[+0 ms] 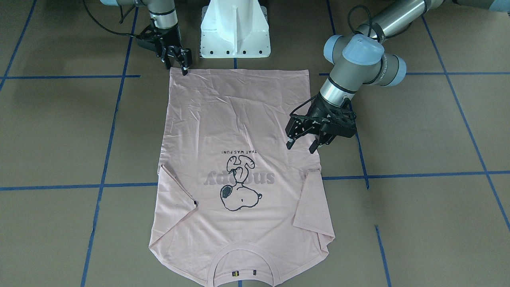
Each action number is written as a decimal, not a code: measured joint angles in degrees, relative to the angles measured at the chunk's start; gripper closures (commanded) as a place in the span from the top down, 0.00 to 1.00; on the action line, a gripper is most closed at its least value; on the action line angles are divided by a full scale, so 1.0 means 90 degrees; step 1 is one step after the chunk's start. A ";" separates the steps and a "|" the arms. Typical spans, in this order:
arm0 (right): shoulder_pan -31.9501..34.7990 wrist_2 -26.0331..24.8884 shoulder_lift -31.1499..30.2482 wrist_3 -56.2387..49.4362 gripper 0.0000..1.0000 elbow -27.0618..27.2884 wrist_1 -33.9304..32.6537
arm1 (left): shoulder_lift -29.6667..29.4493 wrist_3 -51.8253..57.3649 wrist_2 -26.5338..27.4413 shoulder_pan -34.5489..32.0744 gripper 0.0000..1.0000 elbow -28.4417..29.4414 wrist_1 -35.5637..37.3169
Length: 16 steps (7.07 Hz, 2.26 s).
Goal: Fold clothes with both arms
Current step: 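Move both grippers down to the hem corners nearest the robot, then grasp the hem corners with both grippers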
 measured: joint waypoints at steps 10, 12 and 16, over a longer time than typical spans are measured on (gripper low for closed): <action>0.0074 0.0065 0.0089 0.0139 0.00 0.0448 0.0009 | 0.2548 -0.2523 0.0839 0.1884 0.79 -0.2707 0.0856; 0.0081 0.0084 0.0093 0.0138 0.00 0.0453 0.0003 | 0.3059 -0.3342 0.1121 0.2671 0.78 -0.2986 0.1028; 0.0073 0.0079 0.0031 0.0152 0.00 0.0439 0.0000 | 0.2953 -0.3692 0.1176 0.3386 0.74 -0.2959 0.1599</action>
